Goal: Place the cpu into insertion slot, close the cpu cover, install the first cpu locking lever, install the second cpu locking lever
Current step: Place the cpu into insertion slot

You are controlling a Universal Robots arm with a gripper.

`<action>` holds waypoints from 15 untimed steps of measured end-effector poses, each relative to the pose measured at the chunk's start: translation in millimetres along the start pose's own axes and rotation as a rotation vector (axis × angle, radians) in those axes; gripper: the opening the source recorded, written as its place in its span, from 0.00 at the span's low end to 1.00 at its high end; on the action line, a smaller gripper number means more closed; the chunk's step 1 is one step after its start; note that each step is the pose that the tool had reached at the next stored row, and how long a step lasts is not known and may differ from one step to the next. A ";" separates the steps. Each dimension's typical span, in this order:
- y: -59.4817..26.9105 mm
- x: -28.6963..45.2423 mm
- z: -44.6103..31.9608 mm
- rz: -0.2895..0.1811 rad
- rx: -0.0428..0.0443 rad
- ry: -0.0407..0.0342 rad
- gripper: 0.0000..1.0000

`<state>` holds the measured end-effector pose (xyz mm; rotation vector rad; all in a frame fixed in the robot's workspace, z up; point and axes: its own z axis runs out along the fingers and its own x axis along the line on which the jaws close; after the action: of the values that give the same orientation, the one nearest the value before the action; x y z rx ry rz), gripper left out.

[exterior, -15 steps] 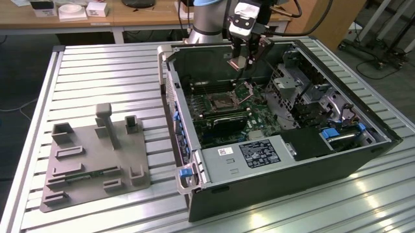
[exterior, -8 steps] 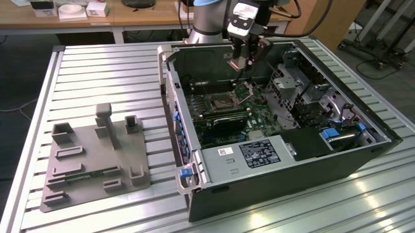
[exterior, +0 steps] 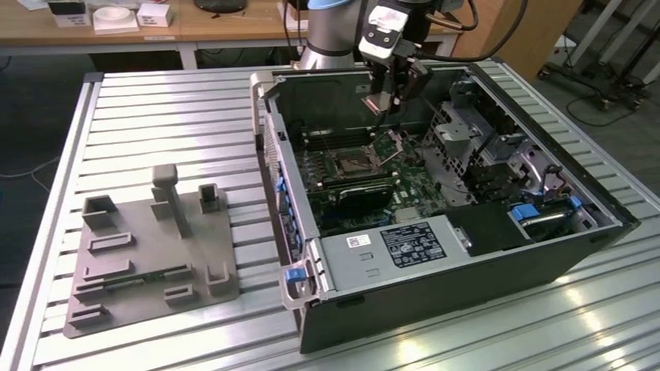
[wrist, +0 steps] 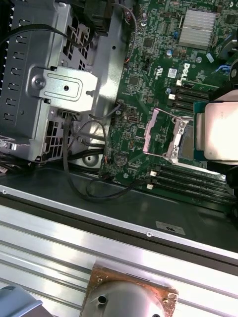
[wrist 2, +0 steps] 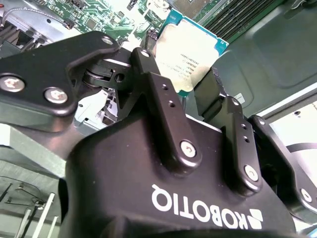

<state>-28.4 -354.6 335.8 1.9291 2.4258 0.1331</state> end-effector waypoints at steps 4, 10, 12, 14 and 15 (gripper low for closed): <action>0.0 0.0 0.0 0.000 0.0000 -0.0001 0.54; 0.0 0.0 0.4 0.000 -0.0001 0.0001 0.54; -0.3 0.2 3.4 0.000 -0.0002 0.0001 0.54; -0.3 1.5 6.9 0.003 0.0000 -0.0003 0.54; -0.3 2.1 8.8 0.006 -0.0001 -0.0006 0.54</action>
<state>-28.4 -352.3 327.1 1.9368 2.4194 0.1328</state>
